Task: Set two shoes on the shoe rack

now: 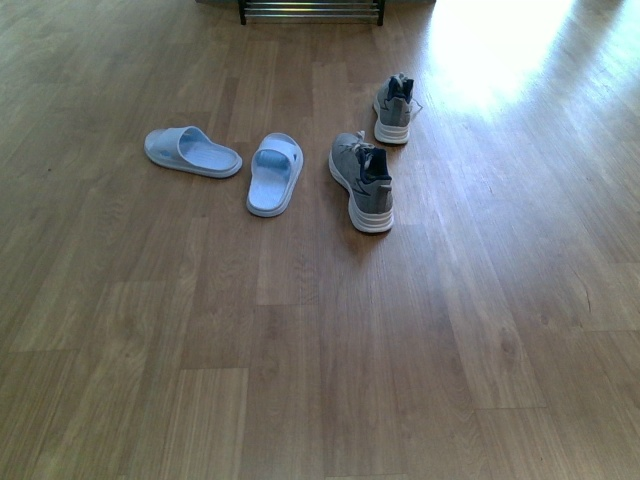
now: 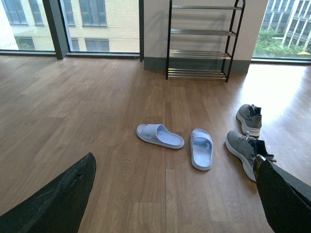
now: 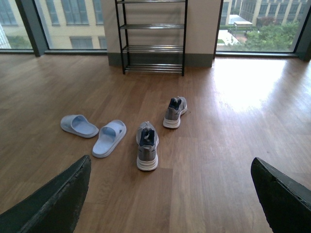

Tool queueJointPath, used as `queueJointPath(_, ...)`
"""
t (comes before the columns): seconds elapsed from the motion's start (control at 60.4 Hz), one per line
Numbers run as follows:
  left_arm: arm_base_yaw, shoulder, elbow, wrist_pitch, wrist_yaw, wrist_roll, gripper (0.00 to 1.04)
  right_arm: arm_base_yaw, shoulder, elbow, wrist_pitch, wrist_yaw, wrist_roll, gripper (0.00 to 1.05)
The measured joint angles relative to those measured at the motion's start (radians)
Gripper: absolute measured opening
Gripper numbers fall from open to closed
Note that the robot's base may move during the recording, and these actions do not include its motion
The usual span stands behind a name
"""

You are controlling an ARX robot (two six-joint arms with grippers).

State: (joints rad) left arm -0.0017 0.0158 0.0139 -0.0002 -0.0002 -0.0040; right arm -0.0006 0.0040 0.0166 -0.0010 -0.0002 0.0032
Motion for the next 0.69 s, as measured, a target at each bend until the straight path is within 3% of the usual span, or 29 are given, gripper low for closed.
queueJointPath(0.695,0.0,0.0,0.0,0.0,0.0,0.0,0.95,0.0,0.0,0.0,0.0,0.0,0.0,0.95)
